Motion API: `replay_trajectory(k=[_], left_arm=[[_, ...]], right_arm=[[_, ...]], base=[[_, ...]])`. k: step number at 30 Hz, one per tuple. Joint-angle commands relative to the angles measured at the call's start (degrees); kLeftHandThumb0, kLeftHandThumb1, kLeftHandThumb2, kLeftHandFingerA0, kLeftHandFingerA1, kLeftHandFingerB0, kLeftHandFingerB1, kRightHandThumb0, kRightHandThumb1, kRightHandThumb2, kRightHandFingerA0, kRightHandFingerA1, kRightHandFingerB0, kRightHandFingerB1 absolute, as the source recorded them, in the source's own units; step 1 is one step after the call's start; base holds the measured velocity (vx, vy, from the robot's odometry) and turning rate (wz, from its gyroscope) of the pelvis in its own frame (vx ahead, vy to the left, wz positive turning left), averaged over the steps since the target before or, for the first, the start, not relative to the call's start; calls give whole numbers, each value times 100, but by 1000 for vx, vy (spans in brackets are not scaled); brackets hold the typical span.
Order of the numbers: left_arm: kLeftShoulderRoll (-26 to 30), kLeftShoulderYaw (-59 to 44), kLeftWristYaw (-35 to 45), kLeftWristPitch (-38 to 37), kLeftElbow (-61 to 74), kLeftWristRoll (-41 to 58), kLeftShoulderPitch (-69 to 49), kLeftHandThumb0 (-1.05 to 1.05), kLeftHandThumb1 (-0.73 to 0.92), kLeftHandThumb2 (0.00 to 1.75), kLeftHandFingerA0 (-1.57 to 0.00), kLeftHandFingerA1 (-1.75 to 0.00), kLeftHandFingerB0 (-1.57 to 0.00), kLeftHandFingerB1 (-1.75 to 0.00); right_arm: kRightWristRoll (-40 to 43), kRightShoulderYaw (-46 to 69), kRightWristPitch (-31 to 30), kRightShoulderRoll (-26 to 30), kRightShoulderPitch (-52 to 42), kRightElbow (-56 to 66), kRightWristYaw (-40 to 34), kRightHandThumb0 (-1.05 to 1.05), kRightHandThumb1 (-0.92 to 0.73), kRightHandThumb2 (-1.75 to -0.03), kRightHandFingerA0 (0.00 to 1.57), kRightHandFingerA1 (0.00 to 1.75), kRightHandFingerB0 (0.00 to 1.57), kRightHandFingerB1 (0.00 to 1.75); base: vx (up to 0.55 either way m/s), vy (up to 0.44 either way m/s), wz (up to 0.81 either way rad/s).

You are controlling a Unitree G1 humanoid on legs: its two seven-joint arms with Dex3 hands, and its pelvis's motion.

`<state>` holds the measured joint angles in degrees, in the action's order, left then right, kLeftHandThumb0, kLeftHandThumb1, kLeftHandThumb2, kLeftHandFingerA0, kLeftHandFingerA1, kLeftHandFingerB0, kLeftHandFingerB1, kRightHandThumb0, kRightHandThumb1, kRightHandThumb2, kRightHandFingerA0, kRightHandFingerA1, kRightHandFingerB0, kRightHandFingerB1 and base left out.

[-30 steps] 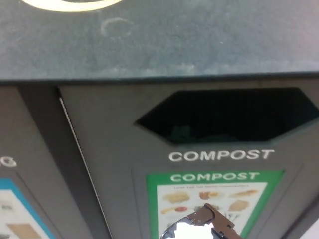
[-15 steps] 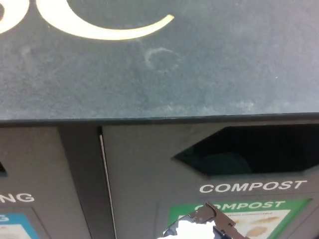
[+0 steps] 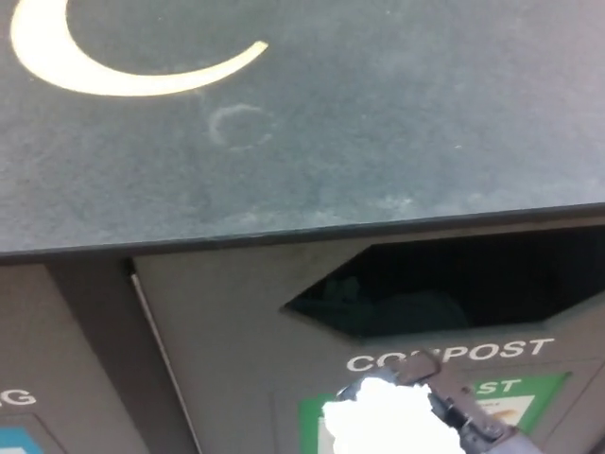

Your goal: Pick up a piece of paper from the table and walk towards the trash can and throw it into compost

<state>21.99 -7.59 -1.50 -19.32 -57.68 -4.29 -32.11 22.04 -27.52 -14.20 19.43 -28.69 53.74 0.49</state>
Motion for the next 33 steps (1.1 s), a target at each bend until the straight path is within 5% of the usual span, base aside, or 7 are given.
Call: replay_trajectory(k=[1,8,18,33], left_arm=[[55,-32,-16,-234,-214,10,128,-8,67,72,-88,-86,-81,-72],[13,-34,-65,-141,24,3,52,-9,69,69,-90,-89,-83,-72],[-52,-128,-18,-211,26,116,26,-9,66,72,-91,-91,-84,-76],[-112,-334,8,-35,141,225,-19,-7,63,74,-93,-96,-84,-76]], right_arm=[[-532,431,164,-72,190,-424,12,-13,-63,-118,86,175,71,155],[-1268,830,506,-62,509,-1190,73,-15,-62,-117,83,175,68,159],[-2610,1172,44,250,1916,-3046,-181,-21,-69,-106,81,175,66,165],[-3074,1319,289,602,2655,-4316,183,-17,-61,-114,78,175,66,161]], base=[[13,149,-2],[11,213,7],[47,19,4],[-2,-11,0]])
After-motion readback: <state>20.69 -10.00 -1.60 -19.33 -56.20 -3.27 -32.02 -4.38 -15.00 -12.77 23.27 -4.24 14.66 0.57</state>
